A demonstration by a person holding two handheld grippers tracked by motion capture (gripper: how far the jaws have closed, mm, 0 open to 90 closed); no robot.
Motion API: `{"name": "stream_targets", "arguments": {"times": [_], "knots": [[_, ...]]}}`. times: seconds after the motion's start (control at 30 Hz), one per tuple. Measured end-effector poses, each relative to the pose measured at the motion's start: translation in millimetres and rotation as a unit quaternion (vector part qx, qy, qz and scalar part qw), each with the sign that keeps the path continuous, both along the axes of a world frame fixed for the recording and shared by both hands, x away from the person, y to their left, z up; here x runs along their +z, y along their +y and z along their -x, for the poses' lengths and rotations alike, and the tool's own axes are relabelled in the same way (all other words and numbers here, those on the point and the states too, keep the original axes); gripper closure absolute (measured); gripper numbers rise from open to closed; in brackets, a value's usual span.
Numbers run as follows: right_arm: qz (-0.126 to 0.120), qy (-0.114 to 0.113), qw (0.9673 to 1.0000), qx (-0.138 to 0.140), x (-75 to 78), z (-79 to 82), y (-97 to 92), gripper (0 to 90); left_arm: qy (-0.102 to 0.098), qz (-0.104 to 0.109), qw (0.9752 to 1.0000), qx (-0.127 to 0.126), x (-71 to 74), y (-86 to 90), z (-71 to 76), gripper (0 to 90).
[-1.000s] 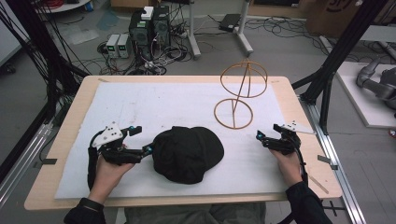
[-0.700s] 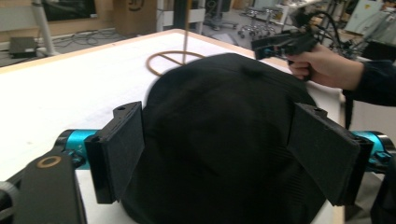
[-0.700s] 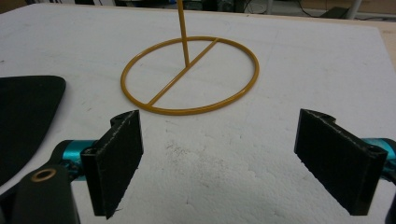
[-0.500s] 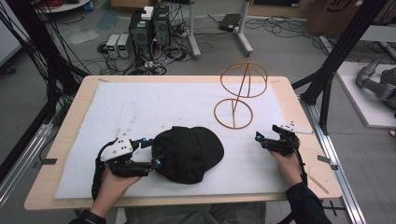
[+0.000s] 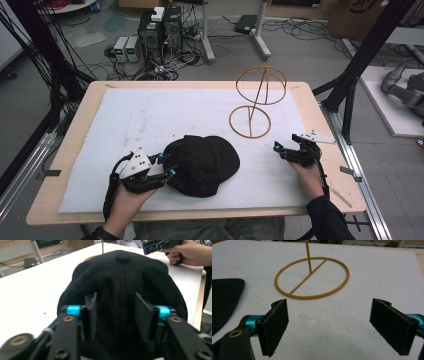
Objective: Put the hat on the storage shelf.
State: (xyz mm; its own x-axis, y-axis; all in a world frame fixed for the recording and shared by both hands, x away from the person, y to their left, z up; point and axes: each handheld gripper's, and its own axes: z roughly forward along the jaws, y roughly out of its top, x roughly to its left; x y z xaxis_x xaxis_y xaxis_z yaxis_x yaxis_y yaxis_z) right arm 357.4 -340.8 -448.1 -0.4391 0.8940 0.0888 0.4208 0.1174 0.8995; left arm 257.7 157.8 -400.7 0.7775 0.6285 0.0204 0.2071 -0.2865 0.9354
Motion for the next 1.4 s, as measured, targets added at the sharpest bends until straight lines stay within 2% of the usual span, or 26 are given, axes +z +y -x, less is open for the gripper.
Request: {"name": "stream_targets", "arguments": {"times": [0.17,0.3,0.33,0.57,0.67,0.73,0.8,0.97,1.07,1.17,1.2,1.23,1.3,1.33,1.4], "knots": [[0.000,0.001,1.0000,-0.001,-0.2,0.1,-0.1,14.9,0.000,-0.002,1.0000,-0.001,-0.3,-0.8,-0.6,74.6],[0.001,0.002,1.0000,0.000,-0.6,0.0,0.0,14.9,0.000,0.012,0.9999,0.000,1.9,0.9,-1.2,86.7],[0.000,0.003,1.0000,0.000,-0.5,0.1,0.0,14.9,0.002,0.014,0.9999,0.000,2.2,1.1,-1.5,87.3],[0.001,0.002,1.0000,-0.001,-0.8,0.0,0.0,14.9,0.002,0.027,0.9996,-0.002,3.9,2.0,-1.8,88.3],[0.000,0.004,1.0000,-0.001,-0.9,0.1,0.1,14.9,-0.005,0.022,0.9997,0.002,1.5,1.5,-1.2,87.8],[0.001,0.004,1.0000,0.000,-1.1,0.0,-0.1,14.9,-0.008,0.022,0.9997,0.007,0.4,0.3,-0.4,81.0],[0.002,0.004,1.0000,0.001,-1.3,-0.1,-0.1,14.9,-0.002,0.024,0.9997,0.006,0.7,-1.9,-0.3,65.4],[0.002,0.003,1.0000,0.001,-1.6,-0.3,0.2,14.9,-0.008,0.018,0.9997,0.015,1.5,-6.4,1.2,58.1],[0.002,0.004,1.0000,0.001,-1.7,-0.4,0.2,14.9,-0.010,0.005,0.9997,0.022,-0.3,-7.9,-0.7,56.6],[0.003,0.004,1.0000,0.002,-2.0,-0.6,0.4,14.9,-0.004,0.003,0.9998,0.021,-2.5,-9.8,-3.4,57.9],[0.003,0.006,1.0000,0.003,-2.0,-0.5,0.5,14.9,-0.004,-0.003,0.9998,0.018,-2.6,-10.6,-4.1,63.2],[0.003,0.006,1.0000,0.003,-2.0,-0.5,0.5,14.9,-0.003,-0.007,0.9999,0.014,-2.9,-11.9,-4.4,63.2],[0.003,0.005,1.0000,0.003,-1.9,-0.4,0.6,14.9,-0.003,-0.014,0.9998,0.012,-3.6,-14.5,-5.0,75.4],[0.003,0.005,1.0000,0.002,-2.1,-0.5,0.6,15.0,-0.002,-0.015,0.9998,0.011,-4.2,-15.1,-5.5,75.4],[0.003,0.005,1.0000,0.003,-2.0,-0.6,0.1,14.9,0.004,-0.009,0.9999,0.010,-5.1,-14.1,-6.9,84.0]]}}
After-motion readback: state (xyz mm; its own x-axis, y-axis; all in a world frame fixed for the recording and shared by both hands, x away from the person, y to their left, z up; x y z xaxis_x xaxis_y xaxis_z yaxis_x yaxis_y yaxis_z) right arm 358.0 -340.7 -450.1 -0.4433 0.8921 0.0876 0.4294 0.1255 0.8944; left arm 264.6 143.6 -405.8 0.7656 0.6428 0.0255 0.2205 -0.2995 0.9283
